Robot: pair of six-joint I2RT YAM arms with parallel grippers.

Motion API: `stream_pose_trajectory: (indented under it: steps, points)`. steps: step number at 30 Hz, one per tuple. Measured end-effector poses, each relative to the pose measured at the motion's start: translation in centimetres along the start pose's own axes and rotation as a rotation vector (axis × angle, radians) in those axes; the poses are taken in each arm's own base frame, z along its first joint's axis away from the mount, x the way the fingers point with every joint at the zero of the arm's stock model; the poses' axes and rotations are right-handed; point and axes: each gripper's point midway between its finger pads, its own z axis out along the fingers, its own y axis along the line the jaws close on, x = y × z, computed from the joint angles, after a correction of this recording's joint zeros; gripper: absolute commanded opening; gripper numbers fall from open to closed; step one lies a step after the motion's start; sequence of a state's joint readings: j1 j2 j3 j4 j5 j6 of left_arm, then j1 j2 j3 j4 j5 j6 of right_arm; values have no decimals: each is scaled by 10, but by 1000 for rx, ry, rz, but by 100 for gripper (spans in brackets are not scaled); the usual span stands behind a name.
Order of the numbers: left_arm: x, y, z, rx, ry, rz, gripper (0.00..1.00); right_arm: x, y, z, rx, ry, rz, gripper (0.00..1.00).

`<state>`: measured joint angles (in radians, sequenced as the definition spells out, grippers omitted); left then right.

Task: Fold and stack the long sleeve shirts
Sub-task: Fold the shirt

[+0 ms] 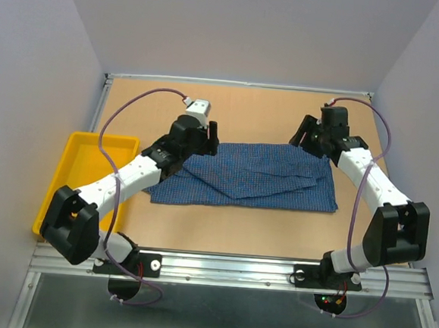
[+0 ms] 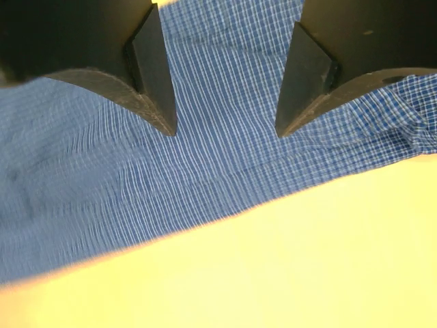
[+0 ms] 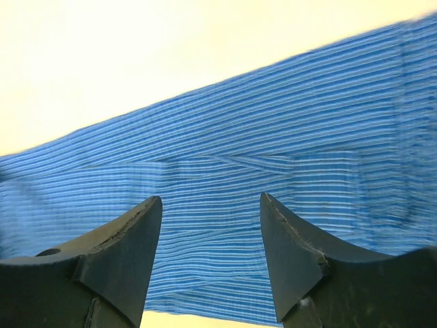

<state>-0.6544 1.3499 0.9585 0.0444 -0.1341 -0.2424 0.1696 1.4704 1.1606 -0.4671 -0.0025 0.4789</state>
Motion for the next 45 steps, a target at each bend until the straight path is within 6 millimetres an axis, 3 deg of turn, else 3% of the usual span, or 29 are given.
stream_pose_trajectory:
  steps: [2, 4, 7, 9, 11, 14, 18, 20, 23, 28, 31, 35, 37, 40, 43, 45]
  points:
    - [-6, 22, 8, -13, -19, -104, 68, 3, 9, 0, -59, -3, 24, 65]
    - [2, 40, 22, -5, 0, -207, 67, 11, 18, 4, -122, 7, 52, 64]
    - [28, 59, 46, 9, 63, -341, 66, 24, 24, 14, -185, 24, 89, 64]
    - [57, 77, 59, -2, 129, -440, 66, 34, 25, 23, -211, 39, 105, 63]
    - [78, 94, 65, -34, 173, -509, 66, 46, 22, 31, -221, 57, 118, 63]
    - [91, 110, 65, -68, 177, -596, 66, 64, 11, 44, -220, 80, 145, 61]
    - [105, 133, 58, -109, 139, -708, 66, 85, -19, 61, -192, 96, 216, 61]
    - [105, 141, 53, -108, 102, -773, 66, 90, -37, 68, -172, 94, 265, 60]
    - [106, 150, 47, -121, 72, -826, 66, 82, -46, 69, -188, 62, 305, 60]
    - [100, 156, 34, -137, 42, -849, 66, 76, -39, 61, -229, 46, 293, 60]
    - [77, 153, 20, -119, -12, -824, 66, 69, -29, 48, -280, 37, 281, 61]
    - [44, 144, 3, -77, -90, -775, 66, 62, 6, 26, -388, 44, 239, 61]
    - [29, 139, -2, -57, -122, -745, 66, 67, 43, 16, -467, 73, 185, 60]
    - [11, 130, 0, -26, -138, -704, 66, 93, 115, -5, -613, 145, 80, 60]
    - [4, 128, 12, -12, -122, -680, 66, 119, 168, -17, -735, 214, 29, 58]
    - [6, 131, 28, -16, -91, -673, 66, 135, 188, -14, -780, 253, 19, 58]
